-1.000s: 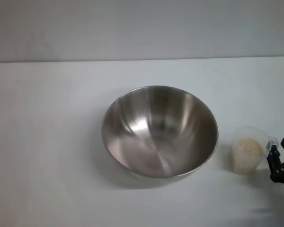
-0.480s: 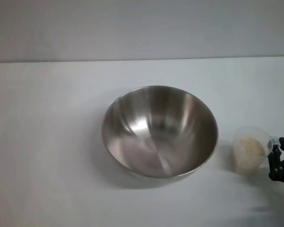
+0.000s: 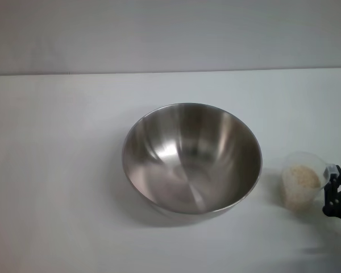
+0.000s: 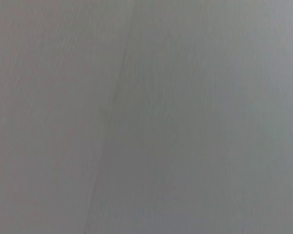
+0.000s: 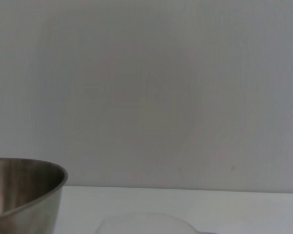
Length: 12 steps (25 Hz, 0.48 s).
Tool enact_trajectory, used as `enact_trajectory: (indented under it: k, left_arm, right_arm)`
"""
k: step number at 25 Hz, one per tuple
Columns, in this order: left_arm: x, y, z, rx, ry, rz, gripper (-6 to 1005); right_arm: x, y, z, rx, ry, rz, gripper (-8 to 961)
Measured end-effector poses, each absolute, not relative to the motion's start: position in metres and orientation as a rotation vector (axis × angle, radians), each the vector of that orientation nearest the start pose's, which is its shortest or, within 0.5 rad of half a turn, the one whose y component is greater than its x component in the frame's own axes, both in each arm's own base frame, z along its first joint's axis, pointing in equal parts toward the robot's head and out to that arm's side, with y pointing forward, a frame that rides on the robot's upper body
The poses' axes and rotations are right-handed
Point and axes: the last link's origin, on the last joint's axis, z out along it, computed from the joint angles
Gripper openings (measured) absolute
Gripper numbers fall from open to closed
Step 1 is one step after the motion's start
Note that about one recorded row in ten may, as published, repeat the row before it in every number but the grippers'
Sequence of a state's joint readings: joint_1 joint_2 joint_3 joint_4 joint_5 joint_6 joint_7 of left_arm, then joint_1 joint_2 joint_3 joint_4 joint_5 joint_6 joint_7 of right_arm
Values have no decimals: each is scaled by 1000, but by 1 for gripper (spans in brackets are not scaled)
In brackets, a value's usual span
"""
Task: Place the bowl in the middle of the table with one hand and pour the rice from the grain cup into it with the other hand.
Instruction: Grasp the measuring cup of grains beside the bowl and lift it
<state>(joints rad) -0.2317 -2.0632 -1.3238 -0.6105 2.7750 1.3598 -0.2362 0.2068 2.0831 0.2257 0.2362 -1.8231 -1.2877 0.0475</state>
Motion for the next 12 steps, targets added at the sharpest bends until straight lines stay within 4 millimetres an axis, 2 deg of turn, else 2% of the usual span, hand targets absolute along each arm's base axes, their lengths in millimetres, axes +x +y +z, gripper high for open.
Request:
enact_trajectory:
  k: [5, 12]
  left_arm:
    - [-261, 319, 52, -1356, -269, -1175, 175]
    - [-260, 319, 52, -1356, -268, -1176, 175]
  right_arm:
    - [359, 230, -53, -1680, 623, 603, 78]
    - [358, 230, -53, -1674, 622, 609, 46]
